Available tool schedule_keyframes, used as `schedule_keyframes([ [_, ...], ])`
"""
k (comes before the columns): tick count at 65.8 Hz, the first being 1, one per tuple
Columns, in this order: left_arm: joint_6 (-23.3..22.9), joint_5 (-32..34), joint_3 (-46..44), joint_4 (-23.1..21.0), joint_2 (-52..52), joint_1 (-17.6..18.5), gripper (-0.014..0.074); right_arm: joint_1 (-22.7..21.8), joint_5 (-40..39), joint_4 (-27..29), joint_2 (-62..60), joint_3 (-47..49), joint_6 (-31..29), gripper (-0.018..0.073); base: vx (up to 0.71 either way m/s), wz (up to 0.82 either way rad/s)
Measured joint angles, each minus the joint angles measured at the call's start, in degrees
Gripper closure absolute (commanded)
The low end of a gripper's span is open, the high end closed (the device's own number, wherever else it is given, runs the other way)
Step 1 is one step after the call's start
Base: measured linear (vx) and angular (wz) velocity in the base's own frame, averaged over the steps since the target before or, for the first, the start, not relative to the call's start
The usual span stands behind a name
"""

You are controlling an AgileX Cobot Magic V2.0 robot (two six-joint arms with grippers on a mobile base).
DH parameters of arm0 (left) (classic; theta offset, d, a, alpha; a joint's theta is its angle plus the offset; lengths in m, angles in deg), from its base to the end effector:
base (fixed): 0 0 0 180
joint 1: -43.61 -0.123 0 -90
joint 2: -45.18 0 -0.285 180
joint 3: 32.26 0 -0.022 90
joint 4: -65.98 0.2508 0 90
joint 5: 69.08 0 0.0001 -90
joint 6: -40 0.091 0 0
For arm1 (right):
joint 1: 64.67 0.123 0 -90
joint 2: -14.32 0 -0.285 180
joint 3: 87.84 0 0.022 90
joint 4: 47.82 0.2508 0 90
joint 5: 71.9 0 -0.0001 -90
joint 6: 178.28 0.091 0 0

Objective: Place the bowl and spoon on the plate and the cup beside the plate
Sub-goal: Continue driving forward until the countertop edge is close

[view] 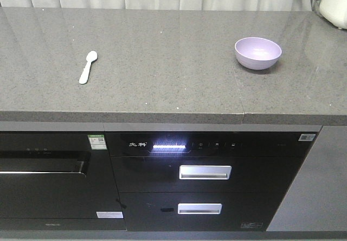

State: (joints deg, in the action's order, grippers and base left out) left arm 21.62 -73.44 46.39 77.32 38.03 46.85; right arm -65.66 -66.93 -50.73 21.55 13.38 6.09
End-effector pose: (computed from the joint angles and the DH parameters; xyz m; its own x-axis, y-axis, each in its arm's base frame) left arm 0.0567 -0.0018 0.1986 -0.0064 -0.1229 -0.9924 0.0411 0.9915 -0.1231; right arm 0.0569 -0.0014 0.1966 -0.0164 0.0260 -0.9995 0.0221 0.9994 0.0256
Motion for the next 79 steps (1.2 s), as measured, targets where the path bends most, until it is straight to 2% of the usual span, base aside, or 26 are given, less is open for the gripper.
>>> schedule_keyframes([
  [79, 0.0, 0.0, 0.0, 0.0, 0.0, 0.0, 0.0602, 0.0, 0.0, 0.0, 0.0, 0.0, 0.0, 0.0565, 0.06, -0.01],
])
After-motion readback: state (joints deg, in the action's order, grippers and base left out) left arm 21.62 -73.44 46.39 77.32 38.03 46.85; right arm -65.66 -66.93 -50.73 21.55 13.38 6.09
